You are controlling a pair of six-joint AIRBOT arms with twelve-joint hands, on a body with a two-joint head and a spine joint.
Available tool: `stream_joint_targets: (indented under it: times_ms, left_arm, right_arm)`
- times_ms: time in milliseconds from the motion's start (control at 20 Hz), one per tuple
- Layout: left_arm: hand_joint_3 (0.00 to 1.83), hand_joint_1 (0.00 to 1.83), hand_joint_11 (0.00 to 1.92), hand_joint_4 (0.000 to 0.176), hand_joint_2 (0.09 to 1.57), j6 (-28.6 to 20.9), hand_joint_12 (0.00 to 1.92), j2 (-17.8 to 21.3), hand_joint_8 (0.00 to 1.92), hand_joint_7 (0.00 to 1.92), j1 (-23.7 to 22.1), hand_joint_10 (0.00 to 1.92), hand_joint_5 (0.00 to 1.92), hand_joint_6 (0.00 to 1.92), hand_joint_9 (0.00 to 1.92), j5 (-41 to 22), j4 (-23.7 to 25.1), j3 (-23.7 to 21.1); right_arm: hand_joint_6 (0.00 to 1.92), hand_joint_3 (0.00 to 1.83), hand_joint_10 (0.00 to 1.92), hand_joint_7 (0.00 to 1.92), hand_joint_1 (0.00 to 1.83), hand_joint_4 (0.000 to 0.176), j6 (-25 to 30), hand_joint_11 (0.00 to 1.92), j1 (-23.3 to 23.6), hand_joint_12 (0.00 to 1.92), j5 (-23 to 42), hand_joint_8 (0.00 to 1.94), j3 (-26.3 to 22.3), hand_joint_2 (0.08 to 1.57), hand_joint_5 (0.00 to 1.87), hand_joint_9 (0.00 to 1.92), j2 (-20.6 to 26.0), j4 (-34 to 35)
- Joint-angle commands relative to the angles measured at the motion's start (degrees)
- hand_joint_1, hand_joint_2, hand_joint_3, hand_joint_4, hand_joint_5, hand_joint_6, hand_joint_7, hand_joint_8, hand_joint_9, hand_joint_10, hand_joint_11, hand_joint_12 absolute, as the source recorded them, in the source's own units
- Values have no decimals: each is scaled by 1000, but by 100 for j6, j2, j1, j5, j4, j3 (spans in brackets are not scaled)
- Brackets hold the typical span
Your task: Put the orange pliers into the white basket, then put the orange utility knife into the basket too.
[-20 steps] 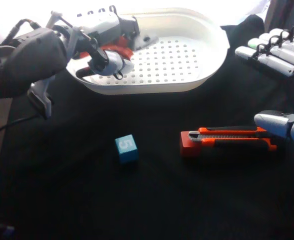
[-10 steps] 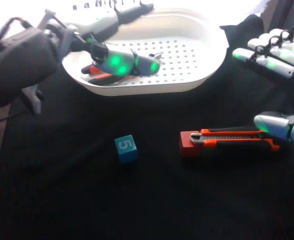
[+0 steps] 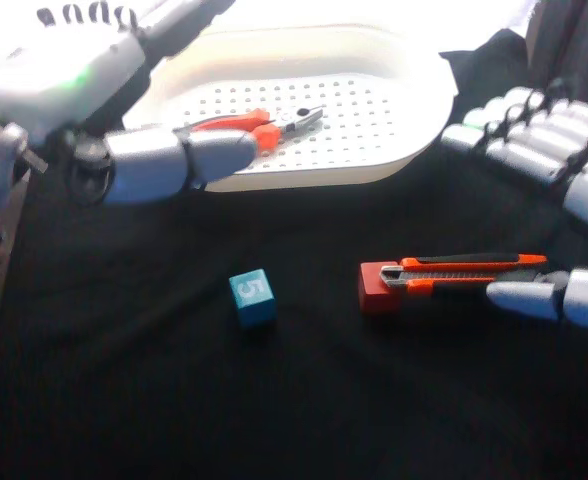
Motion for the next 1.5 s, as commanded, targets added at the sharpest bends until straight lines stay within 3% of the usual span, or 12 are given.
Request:
stream_joint_targets:
  times_ms: [0,200,400,600,650,700,750,800,850,1250,1400,1450]
  left_arm:
    - [4,411,0,115,1129,-102,0,110,0,0,60,0,0,0,0,-1106,58,-30]
    - [6,452,0,105,1138,-436,0,394,0,0,793,0,0,0,0,-2031,37,-373]
    - [12,504,0,161,1172,-443,0,480,0,0,1246,0,0,0,0,-2533,-147,-563]
    - [11,585,0,98,1190,-592,0,493,0,0,1540,0,0,0,0,-2777,-350,-606]
    - [15,585,0,81,1205,-603,0,492,0,0,1607,0,0,0,0,-2872,-423,-621]
    - [16,586,0,80,1209,-615,0,492,0,0,1648,0,0,0,0,-2937,-455,-632]
    - [16,586,0,80,1209,-636,0,493,0,0,1705,0,0,0,0,-3004,-478,-641]
    - [15,599,0,70,1214,-654,0,496,0,0,1731,0,0,0,0,-3043,-485,-648]
    - [7,574,0,95,1201,-663,0,495,0,0,1739,0,0,0,0,-3052,-491,-650]
    - [3,501,0,72,1207,-730,0,504,0,0,1932,0,0,0,0,-3270,-575,-693]
    - [2,528,0,86,1207,-730,0,504,0,0,1936,0,0,0,0,-3266,-585,-694]
    - [2,509,0,65,1211,-730,0,504,0,0,1943,0,0,0,0,-3271,-591,-695]
  right_arm:
    - [0,0,13,0,571,0,23,32,72,16,556,0,41,1150,0,33,-46,-10]
    - [0,0,13,85,630,0,23,0,190,337,149,6,219,1162,0,130,-294,-9]
    - [9,1,22,126,696,0,23,0,240,682,-233,5,397,1171,42,164,-527,-2]
    - [13,1,111,382,710,0,22,0,322,1034,-458,27,541,1213,229,307,-740,-5]
    - [24,0,777,638,818,0,22,0,343,1534,-485,117,569,1238,467,338,-783,-6]
    - [152,1,1212,568,887,0,21,146,354,1690,-495,720,580,1258,568,384,-805,-10]
    - [152,1,1212,568,887,0,20,146,372,1690,-497,720,588,1258,568,384,-819,-16]
    - [1282,0,1437,684,1076,0,18,256,406,1773,-497,1427,601,1331,462,450,-839,-24]
    - [1508,0,1607,701,1105,0,17,343,434,1873,-497,1592,614,1341,471,509,-847,-28]
    - [1541,0,1639,755,1136,0,-37,457,722,1921,-189,1540,398,1312,529,614,-720,-371]
    - [1450,5,1909,680,1138,0,-36,630,868,1921,212,1751,185,1331,555,675,-477,-556]
    - [1523,4,1921,685,1115,0,-35,638,986,1921,217,1710,173,1338,526,663,-444,-635]
